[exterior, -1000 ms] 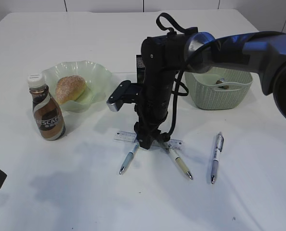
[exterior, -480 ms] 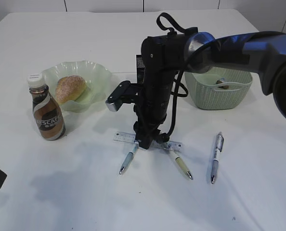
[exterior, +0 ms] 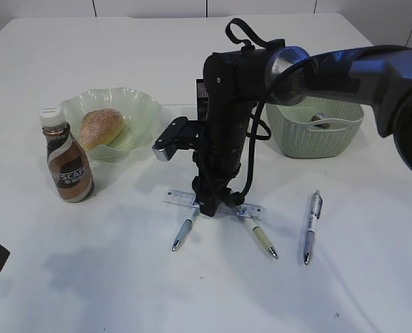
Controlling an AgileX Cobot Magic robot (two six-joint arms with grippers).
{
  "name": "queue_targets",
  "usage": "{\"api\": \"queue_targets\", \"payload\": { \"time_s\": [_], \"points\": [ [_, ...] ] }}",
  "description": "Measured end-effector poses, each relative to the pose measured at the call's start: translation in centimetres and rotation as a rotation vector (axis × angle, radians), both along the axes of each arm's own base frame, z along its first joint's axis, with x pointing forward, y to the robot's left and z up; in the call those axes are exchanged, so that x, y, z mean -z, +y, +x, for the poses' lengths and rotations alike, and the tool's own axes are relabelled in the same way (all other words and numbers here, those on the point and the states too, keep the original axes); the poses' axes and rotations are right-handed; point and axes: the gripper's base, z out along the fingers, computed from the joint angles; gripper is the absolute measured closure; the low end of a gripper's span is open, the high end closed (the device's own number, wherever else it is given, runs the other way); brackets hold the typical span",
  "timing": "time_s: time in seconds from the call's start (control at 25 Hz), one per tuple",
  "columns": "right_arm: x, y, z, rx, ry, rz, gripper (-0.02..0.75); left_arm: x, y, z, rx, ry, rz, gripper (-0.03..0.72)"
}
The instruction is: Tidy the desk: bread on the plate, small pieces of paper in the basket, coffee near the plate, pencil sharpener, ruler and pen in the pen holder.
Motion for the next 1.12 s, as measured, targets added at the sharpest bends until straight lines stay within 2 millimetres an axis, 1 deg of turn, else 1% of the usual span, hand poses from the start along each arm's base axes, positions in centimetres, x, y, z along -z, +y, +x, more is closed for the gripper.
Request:
{"api": "queue_targets", "payload": {
  "time_s": [0.2, 0.28, 0.6, 0.72, 0.8, 1.12],
  "points": [
    [0.19, 0.01, -0.01, -0.001, 0.004, -0.001, 0.338, 0.0, 0.0, 0.0, 0.0, 0.0, 0.0, 0.287],
    [0.83, 0.03, 0.0, 0.0, 0.017, -0.005, 0.336, 0.0, 0.0, 0.0, 0.0, 0.0, 0.0, 0.287],
    [0.95, 0.05, -0.01, 0.0, 0.02, -0.004, 0.342, 0.0, 0.0, 0.0, 0.0, 0.0, 0.0, 0.287],
    [0.95, 0.05, -0.01, -0.002, 0.02, -0.004, 0.402, 0.0, 0.0, 0.0, 0.0, 0.0, 0.0, 0.287],
    [0.95, 0.05, -0.01, -0.002, 0.02, -0.004, 0.425, 0.0, 0.0, 0.0, 0.0, 0.0, 0.0, 0.287],
    [0.94, 0.1, -0.04, 0.001, 0.023, 0.001, 0.433, 0.0, 0.0, 0.0, 0.0, 0.0, 0.0, 0.287]
  ]
}}
